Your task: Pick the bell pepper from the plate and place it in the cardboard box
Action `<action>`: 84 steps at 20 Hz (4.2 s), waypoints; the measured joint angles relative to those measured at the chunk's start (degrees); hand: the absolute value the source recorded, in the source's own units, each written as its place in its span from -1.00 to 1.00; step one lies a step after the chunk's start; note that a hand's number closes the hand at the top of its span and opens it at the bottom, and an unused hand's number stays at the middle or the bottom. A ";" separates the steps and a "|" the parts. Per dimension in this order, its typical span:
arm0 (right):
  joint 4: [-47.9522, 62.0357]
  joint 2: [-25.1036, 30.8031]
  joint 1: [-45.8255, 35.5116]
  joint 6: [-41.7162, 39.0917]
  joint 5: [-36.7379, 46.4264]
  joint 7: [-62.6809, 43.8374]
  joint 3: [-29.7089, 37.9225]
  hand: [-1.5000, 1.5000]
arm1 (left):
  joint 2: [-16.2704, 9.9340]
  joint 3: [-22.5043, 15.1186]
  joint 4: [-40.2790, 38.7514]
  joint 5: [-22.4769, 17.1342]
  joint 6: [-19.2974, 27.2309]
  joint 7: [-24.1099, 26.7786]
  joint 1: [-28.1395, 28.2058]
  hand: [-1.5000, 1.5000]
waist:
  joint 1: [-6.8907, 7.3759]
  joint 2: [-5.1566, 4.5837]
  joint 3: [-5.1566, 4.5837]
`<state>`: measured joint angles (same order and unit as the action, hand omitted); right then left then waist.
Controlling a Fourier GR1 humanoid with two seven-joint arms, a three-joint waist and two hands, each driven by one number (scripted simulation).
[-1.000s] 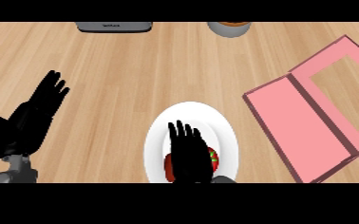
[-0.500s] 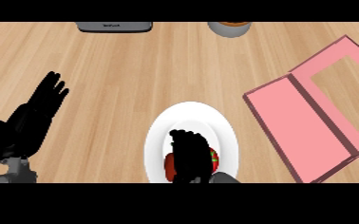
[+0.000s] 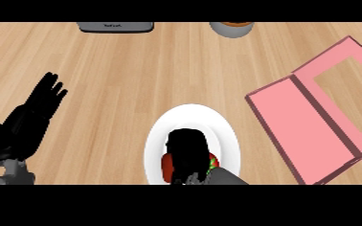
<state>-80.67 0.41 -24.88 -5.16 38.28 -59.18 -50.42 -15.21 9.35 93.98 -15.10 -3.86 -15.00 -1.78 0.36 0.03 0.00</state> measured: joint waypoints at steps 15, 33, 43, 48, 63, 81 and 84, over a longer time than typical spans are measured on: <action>0.95 1.08 -3.45 -1.64 8.93 0.04 8.91 1.00 | 1.50 0.08 2.08 1.58 -0.19 -1.18 0.83 0.00 | -0.28 0.05 0.00; -24.23 0.86 -17.07 -10.91 27.35 -6.25 16.46 1.00 | 1.18 1.83 0.70 1.32 -0.79 -1.00 0.73 0.00 | -1.13 0.68 -0.09; -31.98 4.06 -16.77 -19.75 32.53 -1.85 29.86 1.00 | 0.76 2.73 0.98 0.45 -1.07 -2.07 0.46 0.00 | -1.47 0.52 -0.05; -34.08 6.04 -13.92 -24.28 33.01 1.84 35.09 1.00 | 1.10 2.19 1.09 1.17 -0.94 -1.97 0.02 0.00 | -1.13 0.30 -0.03; -27.25 8.86 0.68 -14.60 30.32 14.14 46.78 1.00 | 2.24 2.22 -1.46 2.73 -1.34 -0.41 -1.86 0.00 | -0.36 -0.07 0.02; -26.75 2.29 12.12 4.18 18.20 24.16 56.94 -1.00 | 2.77 2.51 0.56 2.74 -2.06 -0.94 0.02 0.00 | -0.60 0.11 0.08; -30.20 0.91 12.23 8.83 14.41 23.76 59.38 -1.00 | 2.50 2.74 0.84 2.52 -2.45 -0.99 0.38 0.00 | -0.65 0.13 0.07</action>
<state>-110.86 1.32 -12.66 3.67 52.69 -35.42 8.97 -12.71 12.09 94.81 -12.58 -6.32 -15.99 -1.40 -0.29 0.16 0.06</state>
